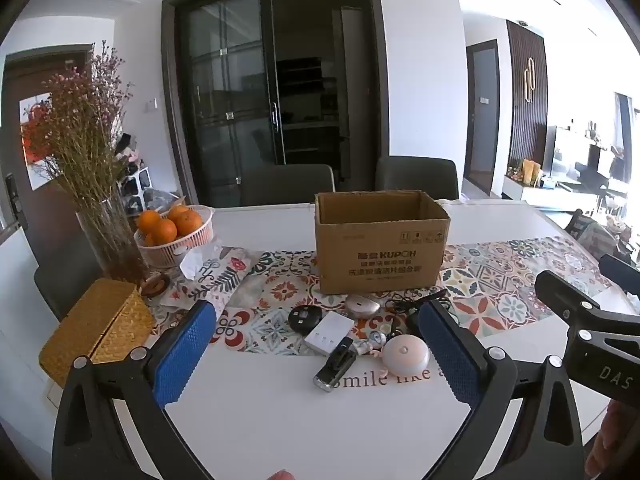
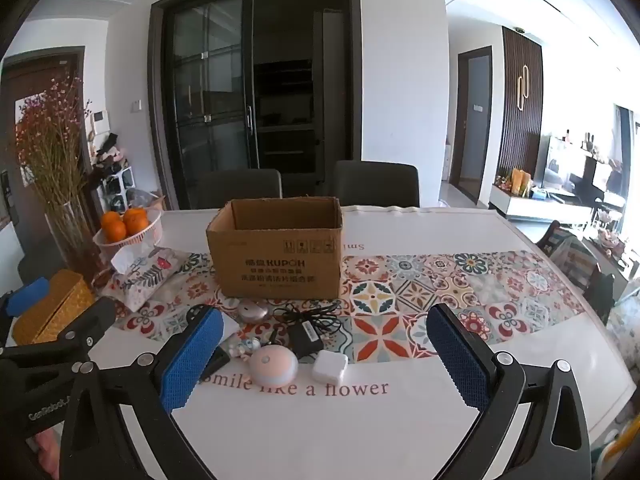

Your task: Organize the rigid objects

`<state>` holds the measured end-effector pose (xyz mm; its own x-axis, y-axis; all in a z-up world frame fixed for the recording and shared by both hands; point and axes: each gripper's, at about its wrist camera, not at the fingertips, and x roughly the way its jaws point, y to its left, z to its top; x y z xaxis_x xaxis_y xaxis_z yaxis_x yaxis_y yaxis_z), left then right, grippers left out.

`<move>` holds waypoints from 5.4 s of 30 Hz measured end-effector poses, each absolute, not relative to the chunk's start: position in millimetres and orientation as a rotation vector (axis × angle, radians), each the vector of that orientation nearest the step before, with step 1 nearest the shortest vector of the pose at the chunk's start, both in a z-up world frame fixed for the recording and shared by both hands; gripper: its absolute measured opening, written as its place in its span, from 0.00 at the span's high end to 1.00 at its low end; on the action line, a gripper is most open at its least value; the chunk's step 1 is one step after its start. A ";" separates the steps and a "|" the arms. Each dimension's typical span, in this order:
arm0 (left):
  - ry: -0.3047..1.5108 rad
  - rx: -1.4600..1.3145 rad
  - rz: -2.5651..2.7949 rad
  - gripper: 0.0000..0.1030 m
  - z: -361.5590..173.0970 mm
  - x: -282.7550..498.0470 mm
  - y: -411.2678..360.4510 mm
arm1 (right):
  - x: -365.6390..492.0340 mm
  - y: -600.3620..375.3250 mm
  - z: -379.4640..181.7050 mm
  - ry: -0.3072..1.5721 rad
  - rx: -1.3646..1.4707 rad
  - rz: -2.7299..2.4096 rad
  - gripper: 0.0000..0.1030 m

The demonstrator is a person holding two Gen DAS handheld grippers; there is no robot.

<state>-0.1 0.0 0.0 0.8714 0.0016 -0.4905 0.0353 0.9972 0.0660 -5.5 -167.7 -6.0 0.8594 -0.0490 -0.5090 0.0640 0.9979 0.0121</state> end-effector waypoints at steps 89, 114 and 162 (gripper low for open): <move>0.485 0.059 -0.044 0.00 5.1 9.7 -2.2 | 2.2 -170.9 -3.8 0.532 0.055 -0.043 0.00; 0.737 0.069 -0.093 0.07 -96.3 72.6 7.3 | 56.2 -162.7 -96.4 0.741 0.113 -0.084 0.00; 0.949 0.049 -0.191 0.72 -206.3 143.0 -8.8 | 127.1 -187.3 -220.1 0.947 0.187 -0.215 0.37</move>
<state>143.0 -8.8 -206.3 0.5673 -0.1415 -0.8113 0.1844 0.9819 -0.0423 127.1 -187.3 -220.1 0.5653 -0.1005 -0.8188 0.2634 0.9626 0.0638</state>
